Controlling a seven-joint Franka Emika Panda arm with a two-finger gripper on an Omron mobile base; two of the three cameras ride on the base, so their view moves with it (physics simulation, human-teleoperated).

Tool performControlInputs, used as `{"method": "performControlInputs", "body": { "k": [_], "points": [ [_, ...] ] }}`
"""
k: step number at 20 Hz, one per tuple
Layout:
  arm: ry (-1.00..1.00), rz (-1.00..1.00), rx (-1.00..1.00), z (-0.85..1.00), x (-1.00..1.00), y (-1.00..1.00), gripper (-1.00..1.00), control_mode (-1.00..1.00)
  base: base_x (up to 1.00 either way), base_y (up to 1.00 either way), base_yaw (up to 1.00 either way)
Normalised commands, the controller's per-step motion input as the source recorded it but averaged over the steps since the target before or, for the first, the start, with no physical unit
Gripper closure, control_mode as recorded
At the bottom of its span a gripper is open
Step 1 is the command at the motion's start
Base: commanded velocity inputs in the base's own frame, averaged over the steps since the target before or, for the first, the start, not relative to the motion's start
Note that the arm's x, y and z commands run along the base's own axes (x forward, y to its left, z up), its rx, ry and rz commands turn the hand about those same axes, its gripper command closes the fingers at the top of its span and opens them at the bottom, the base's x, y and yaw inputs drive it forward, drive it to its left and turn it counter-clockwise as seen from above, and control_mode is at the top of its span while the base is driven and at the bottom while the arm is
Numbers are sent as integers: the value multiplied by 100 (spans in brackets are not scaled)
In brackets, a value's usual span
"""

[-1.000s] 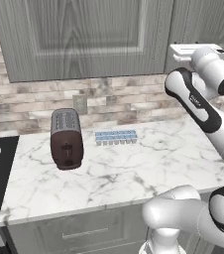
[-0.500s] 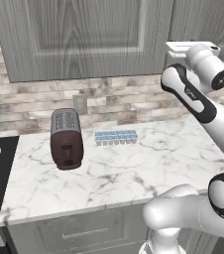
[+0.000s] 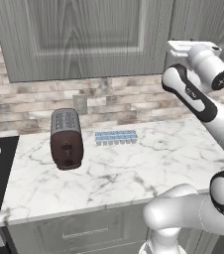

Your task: Pick the spray and sponge from the cabinet and place them on the counter.

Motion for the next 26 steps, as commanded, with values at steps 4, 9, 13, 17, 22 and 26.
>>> {"method": "performControlInputs", "body": {
  "k": [4, 9, 13, 17, 22, 26],
  "points": [
    [3, 1, 0, 0, 47, 1, 100, -100, 0, 0, 0],
    [16, 4, 1, 0, 49, 0, 100, -100, 0, 0, 0],
    [24, 7, 0, 0, 56, 6, 100, -100, 0, 0, 0],
    [20, 6, 0, 0, 49, 16, 100, -100, 0, 0, 0],
    [15, 4, 0, -3, 40, 15, 100, -100, 0, 0, 0],
    [6, 3, 0, -7, 20, 8, 100, -100, 0, 0, 0]
  ]
}}
